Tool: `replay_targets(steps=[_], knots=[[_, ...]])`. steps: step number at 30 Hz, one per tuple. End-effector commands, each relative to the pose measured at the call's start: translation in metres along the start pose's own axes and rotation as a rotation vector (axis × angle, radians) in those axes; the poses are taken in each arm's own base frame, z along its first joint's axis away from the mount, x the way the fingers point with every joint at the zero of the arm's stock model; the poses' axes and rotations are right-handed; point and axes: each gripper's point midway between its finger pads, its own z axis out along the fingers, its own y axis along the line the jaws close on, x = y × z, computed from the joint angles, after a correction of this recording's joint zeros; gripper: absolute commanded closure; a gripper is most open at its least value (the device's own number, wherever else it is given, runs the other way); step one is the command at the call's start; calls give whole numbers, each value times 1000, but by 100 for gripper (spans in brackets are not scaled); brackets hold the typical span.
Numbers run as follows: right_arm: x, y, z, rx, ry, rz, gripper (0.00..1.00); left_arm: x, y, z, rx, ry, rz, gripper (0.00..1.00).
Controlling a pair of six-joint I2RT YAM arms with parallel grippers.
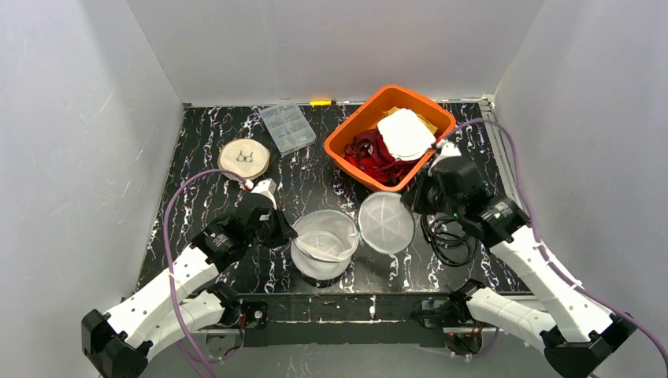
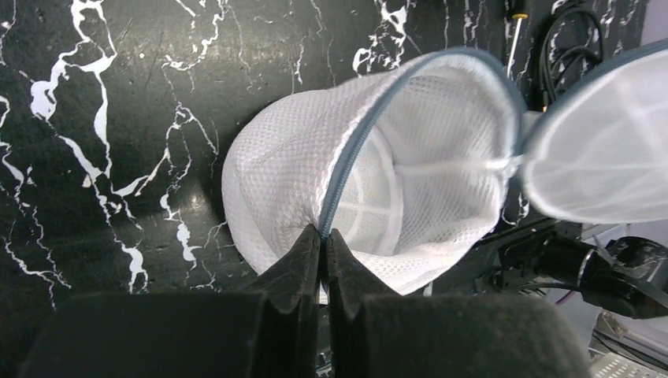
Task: Unzip the laundry bag and remove the bra
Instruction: Adjust the laundry bag at the center of the board.
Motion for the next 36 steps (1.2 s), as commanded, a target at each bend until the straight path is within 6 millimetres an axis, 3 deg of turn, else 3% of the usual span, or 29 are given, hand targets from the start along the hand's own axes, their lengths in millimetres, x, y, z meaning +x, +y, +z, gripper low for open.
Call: replay_targets(steps=[1,3,6,9,13,14,16,20,22,23,24,26,29,31,33,36], knots=[[-43,5,-22,60,-72,-139,99,-16,-18,-3,56,-51,-23,100],[-41,3,-14,72,-55,-147,99,-7,-16,7,64,-25,-48,100],[-14,-5,9,68,14,-119,99,3,-7,15,35,3,-69,100],[16,-19,28,75,51,-64,99,8,6,14,-4,-5,-70,100],[35,-20,39,39,84,-24,99,2,21,4,-75,-46,-53,100],[31,-16,38,27,79,-32,99,-1,20,2,-80,-55,-45,100],[-3,-3,23,28,11,-76,99,-13,12,-4,-69,-79,-23,100],[-119,51,-49,-2,-225,-187,99,-68,-24,-38,-23,-200,47,100],[-154,75,-80,-39,-289,-208,99,-91,-48,-57,29,-250,61,100],[-162,83,-89,-59,-302,-210,99,-93,-53,-59,45,-247,64,100],[-163,87,-91,-78,-299,-211,99,-91,-56,-56,59,-234,65,100],[-144,82,-72,-84,-245,-197,99,-75,-51,-39,62,-175,59,100],[-106,61,-40,-64,-166,-168,99,-33,-28,-1,12,-36,22,100],[-95,58,-34,-78,-156,-155,99,-15,-18,12,-18,34,5,100],[-99,61,-40,-91,-176,-157,99,-15,-19,10,-17,39,9,100],[-112,68,-53,-102,-204,-175,99,-35,-30,-2,16,-37,24,100]])
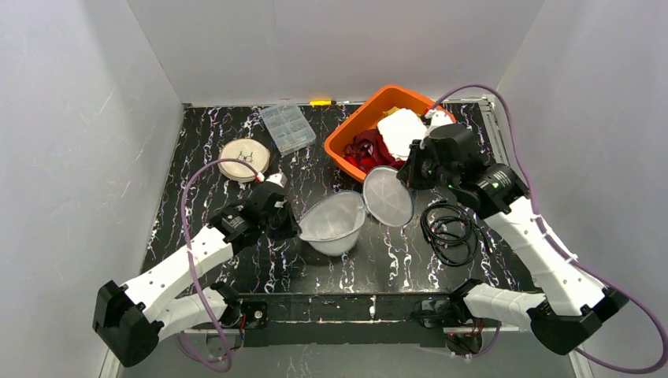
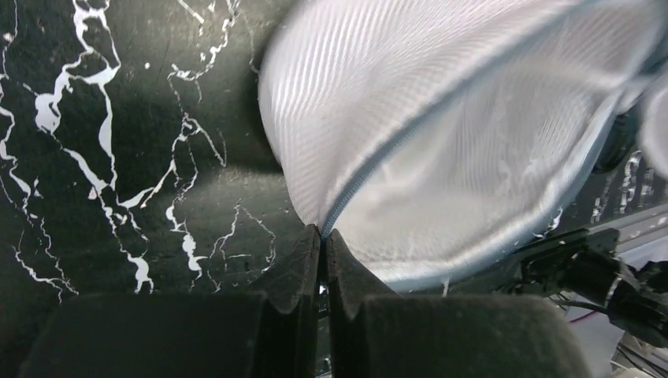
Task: Unzip the laundry bag and remove the bra
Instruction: Adjust the laundry bag at the center of the board.
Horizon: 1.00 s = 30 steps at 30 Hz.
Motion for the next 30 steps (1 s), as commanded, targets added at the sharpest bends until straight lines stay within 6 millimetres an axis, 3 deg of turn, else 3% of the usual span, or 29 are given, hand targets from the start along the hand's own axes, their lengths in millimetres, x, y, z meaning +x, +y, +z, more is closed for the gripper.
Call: replay_targets(steps=[1,4,8,13,16,22,30], knots=[[-34,18,-23,-68,-102,-6,99,-31,-26,-31,110,-122,0,100],[-27,20,-21,-84,-80,-6,99,-34,-30,-33,126,-138,-11,100],[-8,16,-12,-91,-43,12,99,-21,-25,-26,116,-91,-26,100],[0,11,-10,-76,-22,8,99,-23,-23,-28,123,-115,-35,100],[22,5,0,-67,26,17,99,-16,-20,-19,119,-92,-42,100],[72,-6,20,-83,93,91,99,17,-14,4,122,38,-72,100],[102,-16,31,-85,93,169,96,17,0,-7,60,33,-11,100]])
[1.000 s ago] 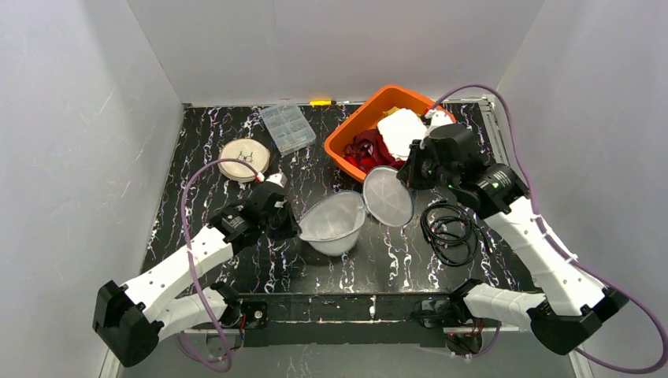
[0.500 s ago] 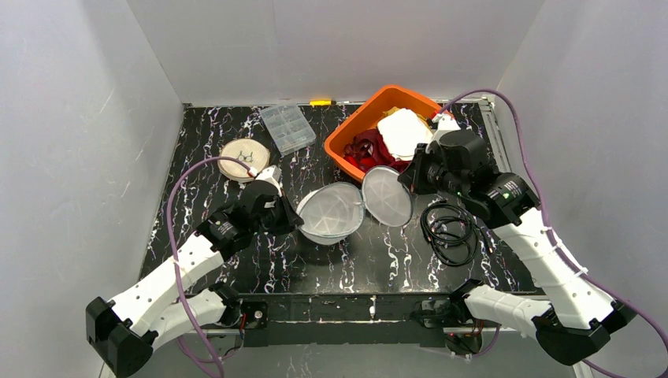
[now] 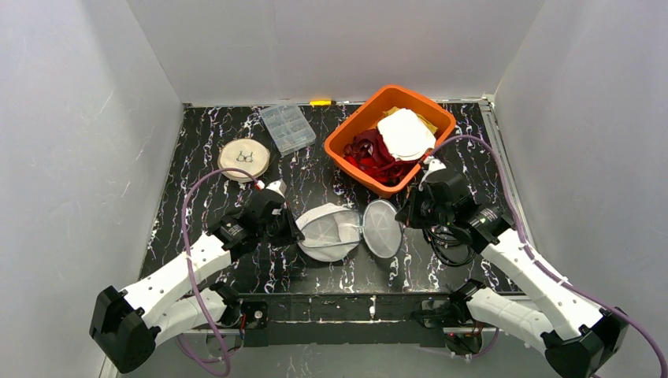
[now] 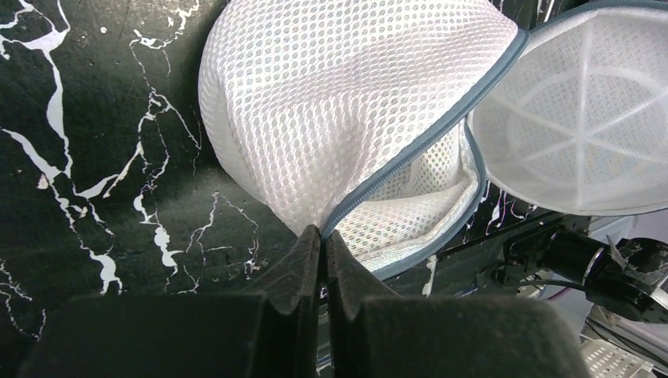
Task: Unzip the laundry bag and remove the bra
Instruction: Adjust the laundry bag at the center of the board.
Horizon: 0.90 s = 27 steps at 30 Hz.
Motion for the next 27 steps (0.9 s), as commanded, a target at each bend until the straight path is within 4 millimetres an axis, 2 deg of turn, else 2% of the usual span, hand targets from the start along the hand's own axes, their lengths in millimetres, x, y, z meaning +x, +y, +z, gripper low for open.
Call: replay_targets(steps=[1,5,8,11,14,16,21,27], knots=[[-16,15,-2,-82,-102,50,91,-4,0,-15,-10,-7,45,100],[-13,12,-4,-80,-110,68,66,-6,-2,-17,-8,-9,62,100],[-4,3,-3,-57,-111,82,50,-6,-1,-17,-10,-8,66,100],[11,-10,0,-29,-105,111,34,-6,-1,-16,-13,-4,71,100],[33,-25,6,-6,-91,172,24,-5,0,-16,-16,0,73,100],[53,-38,13,14,-77,231,21,-5,0,-17,-17,-1,76,100],[93,-63,33,56,-60,435,20,-6,0,-22,-16,-1,81,100],[100,-92,48,158,-134,528,26,-5,0,-24,-11,-6,78,100]])
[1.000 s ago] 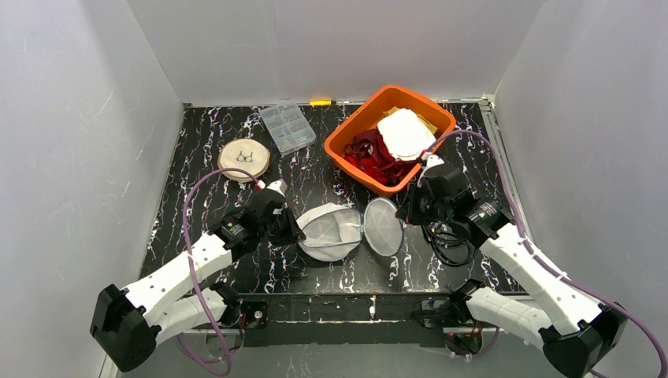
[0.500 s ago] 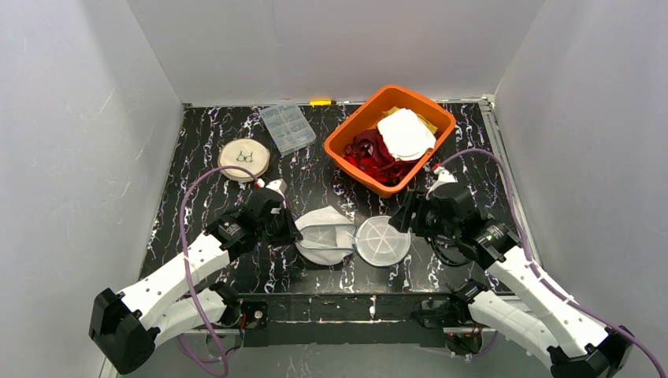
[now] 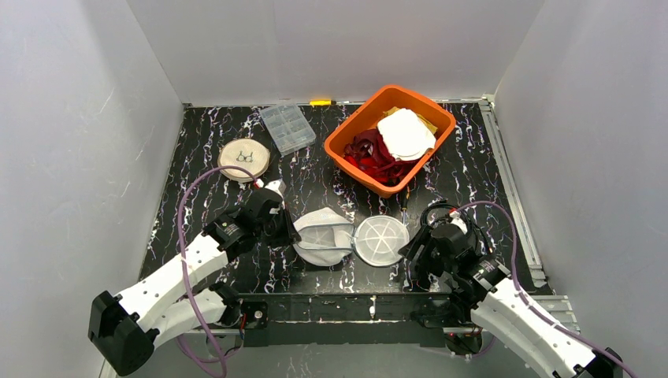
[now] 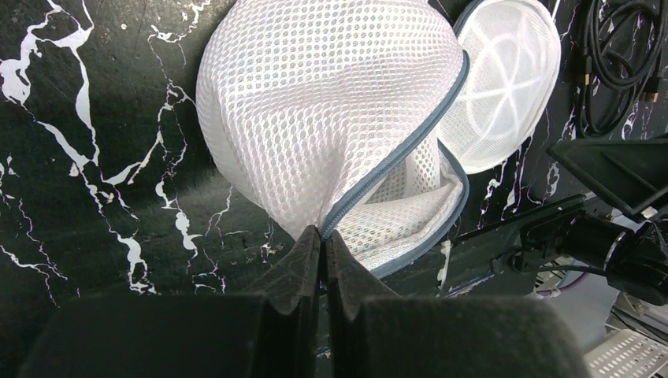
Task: Unzip the laundry bag and remove the bra
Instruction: Adjust the laundry bag at the center of the board, then close the laundry bag at the center of the board.
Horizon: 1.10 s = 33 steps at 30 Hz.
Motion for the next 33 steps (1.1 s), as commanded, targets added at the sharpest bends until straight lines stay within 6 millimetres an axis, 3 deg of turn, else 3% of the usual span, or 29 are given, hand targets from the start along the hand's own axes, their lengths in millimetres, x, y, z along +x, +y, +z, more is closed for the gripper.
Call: replay_targets(steps=[1,10,17,23,25,28,33], knots=[[-22,1,10,16,-125,112,28,-6,-3,-11,10,-23,17,100],[-22,-8,35,93,-118,79,50,-7,-4,-13,14,-30,16,100],[-9,-24,45,174,-58,39,66,-5,-6,-12,25,-21,17,100],[-7,-25,44,171,-49,33,91,-4,-6,-12,30,-21,14,100],[-16,-17,36,149,-75,16,99,-4,-6,-11,32,-19,12,100],[-39,0,15,127,-137,-38,99,-2,-7,-11,40,-11,8,100],[-82,44,-37,77,-208,-215,99,-3,-10,-10,50,-10,5,100]])
